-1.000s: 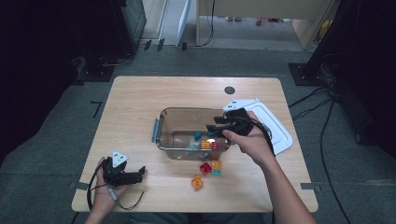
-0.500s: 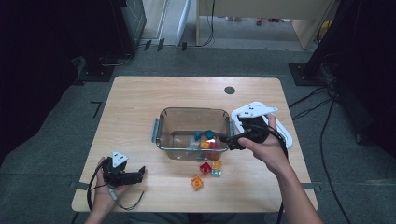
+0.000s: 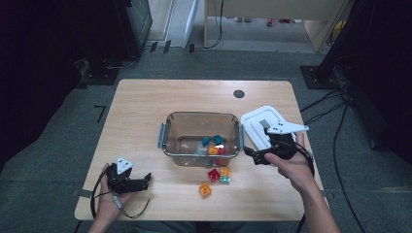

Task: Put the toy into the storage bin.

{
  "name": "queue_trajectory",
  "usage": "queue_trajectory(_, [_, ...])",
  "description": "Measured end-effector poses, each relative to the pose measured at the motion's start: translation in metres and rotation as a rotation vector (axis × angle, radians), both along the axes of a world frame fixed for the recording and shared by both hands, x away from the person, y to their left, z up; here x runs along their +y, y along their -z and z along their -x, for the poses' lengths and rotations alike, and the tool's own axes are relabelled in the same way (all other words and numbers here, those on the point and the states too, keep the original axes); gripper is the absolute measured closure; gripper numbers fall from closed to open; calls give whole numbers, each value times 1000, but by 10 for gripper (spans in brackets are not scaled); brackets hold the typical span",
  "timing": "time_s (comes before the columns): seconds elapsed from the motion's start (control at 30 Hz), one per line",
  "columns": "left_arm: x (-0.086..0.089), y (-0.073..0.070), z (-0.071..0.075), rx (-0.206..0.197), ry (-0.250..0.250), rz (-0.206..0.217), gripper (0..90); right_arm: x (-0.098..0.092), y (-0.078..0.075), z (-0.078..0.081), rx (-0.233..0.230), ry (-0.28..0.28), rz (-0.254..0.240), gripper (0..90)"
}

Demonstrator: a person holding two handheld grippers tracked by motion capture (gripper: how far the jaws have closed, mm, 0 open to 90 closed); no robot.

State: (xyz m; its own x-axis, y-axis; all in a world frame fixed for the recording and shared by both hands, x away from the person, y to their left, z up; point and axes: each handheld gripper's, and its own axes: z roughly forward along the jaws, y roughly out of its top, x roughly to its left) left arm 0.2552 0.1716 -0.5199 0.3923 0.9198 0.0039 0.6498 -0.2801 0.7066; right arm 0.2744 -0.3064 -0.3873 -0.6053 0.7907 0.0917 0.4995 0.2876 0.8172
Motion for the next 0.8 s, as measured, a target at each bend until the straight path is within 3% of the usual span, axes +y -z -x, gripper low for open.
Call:
queue_trajectory(0.3, [0, 0, 0, 1, 1, -2, 0, -10, 23, 11, 28, 19, 2, 0])
queue_trajectory(0.63, [0, 0, 0, 1, 2, -3, 0, 0, 63, 22, 83, 6, -14, 0])
queue_trajectory(0.8, [0, 0, 0, 1, 2, -3, 0, 8, 83, 28, 91, -28, -26, 93])
